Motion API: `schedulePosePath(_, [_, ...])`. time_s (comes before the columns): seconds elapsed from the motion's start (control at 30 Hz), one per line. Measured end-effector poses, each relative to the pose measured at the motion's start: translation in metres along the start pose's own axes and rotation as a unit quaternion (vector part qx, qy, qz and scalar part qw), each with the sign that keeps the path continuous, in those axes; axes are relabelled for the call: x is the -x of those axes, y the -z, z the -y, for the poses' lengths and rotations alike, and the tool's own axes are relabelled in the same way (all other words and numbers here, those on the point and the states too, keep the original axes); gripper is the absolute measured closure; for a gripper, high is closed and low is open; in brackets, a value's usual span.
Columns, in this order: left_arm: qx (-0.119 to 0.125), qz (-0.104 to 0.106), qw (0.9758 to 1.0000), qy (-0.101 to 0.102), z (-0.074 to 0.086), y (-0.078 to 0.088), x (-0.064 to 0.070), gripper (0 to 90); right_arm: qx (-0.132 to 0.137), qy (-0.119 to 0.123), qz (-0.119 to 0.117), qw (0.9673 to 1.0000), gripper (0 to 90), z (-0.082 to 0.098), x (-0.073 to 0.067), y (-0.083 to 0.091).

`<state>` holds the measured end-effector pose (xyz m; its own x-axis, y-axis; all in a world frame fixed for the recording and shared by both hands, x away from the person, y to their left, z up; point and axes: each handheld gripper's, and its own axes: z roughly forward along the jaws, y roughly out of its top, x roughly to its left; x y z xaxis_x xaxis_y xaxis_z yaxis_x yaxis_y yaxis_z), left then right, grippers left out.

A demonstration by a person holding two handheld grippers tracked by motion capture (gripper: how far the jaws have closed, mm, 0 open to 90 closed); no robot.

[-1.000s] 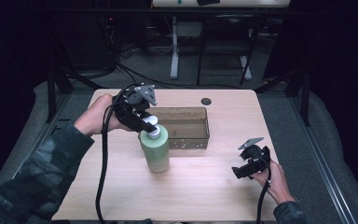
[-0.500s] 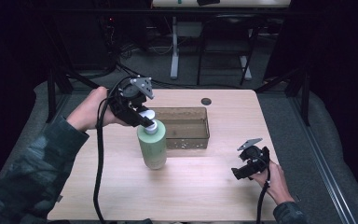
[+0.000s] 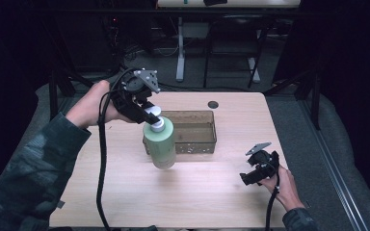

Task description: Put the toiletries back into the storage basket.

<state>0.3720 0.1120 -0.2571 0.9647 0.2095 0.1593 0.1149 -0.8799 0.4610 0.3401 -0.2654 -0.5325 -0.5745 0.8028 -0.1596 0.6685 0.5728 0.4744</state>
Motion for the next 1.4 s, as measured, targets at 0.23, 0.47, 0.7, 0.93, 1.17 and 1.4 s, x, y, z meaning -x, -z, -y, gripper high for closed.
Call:
schedulePosePath(0.23, [0.003,-0.001,1.0,0.001,-0.006,0.006,-0.003,63.6,-0.002,-0.001,-0.002,1.0,0.0,0.001,0.001,-0.001])
schedulePosePath(0.47, [0.005,-0.008,1.0,0.002,-0.011,0.012,-0.006,63.6,-0.002,0.0,0.001,1.0,0.0,0.001,0.001,0.0])
schedulePosePath(0.7, [0.008,-0.015,0.9999,0.003,-0.017,0.018,-0.008,63.6,0.002,0.0,0.002,1.0,0.0,0.0,0.0,0.001])
schedulePosePath(0.93, [0.014,-0.019,0.9997,0.006,-0.022,0.024,-0.012,63.6,0.001,-0.001,0.001,1.0,0.0,0.001,0.001,0.001])
schedulePosePath(1.17, [0.015,-0.028,0.9995,0.009,-0.025,0.028,-0.015,63.6,0.0,0.003,0.006,1.0,0.0,0.001,0.0,0.0])
schedulePosePath(1.4, [0.018,-0.037,0.9989,0.021,-0.025,0.034,-0.025,63.6,0.001,0.0,0.004,1.0,0.0,0.001,0.0,0.001])
